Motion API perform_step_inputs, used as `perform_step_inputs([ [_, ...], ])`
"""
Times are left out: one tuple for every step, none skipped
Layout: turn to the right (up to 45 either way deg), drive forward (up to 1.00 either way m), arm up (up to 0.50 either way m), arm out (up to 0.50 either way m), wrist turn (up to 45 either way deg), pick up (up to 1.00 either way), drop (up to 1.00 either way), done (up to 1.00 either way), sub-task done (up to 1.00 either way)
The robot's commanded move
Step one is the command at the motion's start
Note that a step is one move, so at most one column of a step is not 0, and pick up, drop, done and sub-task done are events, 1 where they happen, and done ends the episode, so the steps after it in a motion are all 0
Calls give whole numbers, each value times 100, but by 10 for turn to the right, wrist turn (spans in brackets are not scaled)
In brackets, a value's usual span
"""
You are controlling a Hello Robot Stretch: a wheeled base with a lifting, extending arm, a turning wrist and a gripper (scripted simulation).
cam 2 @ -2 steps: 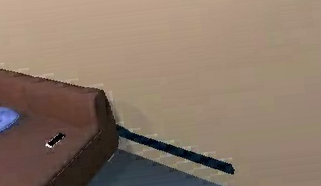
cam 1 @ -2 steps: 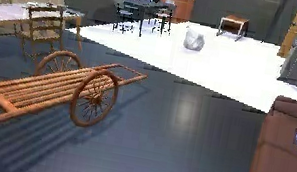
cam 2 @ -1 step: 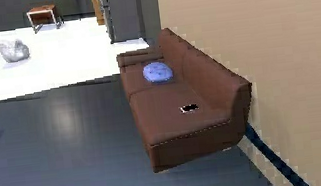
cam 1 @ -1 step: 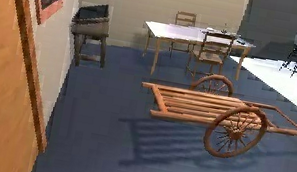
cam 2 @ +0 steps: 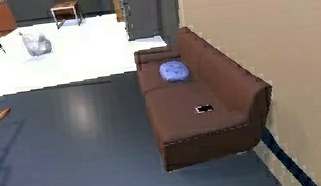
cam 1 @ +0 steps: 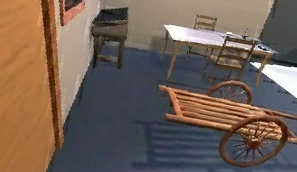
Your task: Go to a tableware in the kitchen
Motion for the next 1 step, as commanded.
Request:
perform_step_inputs([
  [0,25,0,0,0,0,0,0,0],
])
